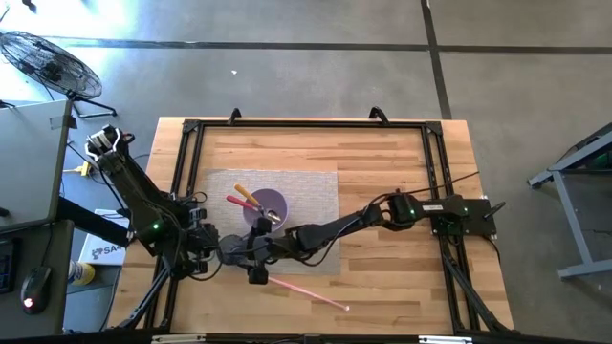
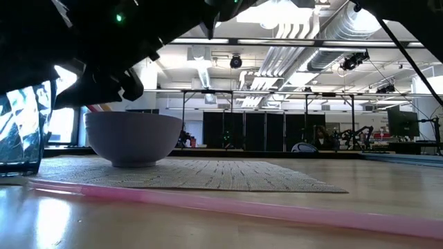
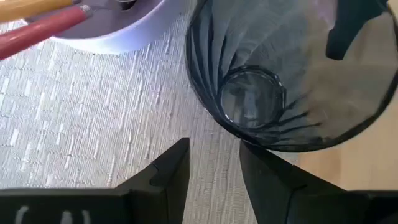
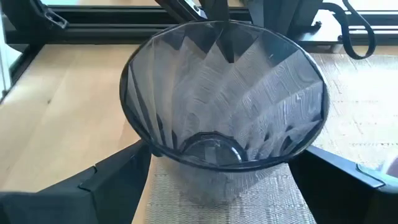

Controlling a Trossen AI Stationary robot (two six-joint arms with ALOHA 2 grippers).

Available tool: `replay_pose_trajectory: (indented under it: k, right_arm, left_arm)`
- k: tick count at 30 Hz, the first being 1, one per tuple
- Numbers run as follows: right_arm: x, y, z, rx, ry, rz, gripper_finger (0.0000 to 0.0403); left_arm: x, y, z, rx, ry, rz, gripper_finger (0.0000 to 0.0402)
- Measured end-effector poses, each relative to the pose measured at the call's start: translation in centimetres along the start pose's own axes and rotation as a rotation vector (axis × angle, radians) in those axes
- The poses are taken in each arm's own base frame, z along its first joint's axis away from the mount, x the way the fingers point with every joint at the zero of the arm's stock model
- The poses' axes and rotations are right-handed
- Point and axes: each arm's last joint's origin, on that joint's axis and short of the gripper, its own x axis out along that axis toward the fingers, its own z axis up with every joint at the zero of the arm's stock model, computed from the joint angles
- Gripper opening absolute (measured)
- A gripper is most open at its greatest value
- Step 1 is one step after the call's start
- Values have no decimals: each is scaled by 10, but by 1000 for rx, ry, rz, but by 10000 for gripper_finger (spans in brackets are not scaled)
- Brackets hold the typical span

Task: Pick & Place Utensil
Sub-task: Put the blue cup on the top right of the brown placemat

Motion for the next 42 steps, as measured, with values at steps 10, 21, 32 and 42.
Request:
replay_pose_trajectory:
  k: [10,21,32,42]
  right_arm:
    - [3,0,-1,-17,-23,13,390]
    - [5,-4,3,-21,-62,35,397]
    - [5,-4,4,-14,-71,22,374]
    - [-13,1,26,-52,-136,-34,362]
  left_arm:
    - [6,-2,-2,-27,-35,-12,140]
    - [17,-1,-9,-36,-59,-22,140]
    - [17,0,-9,-30,-81,3,140]
    - [-9,0,4,-17,45,-19,140]
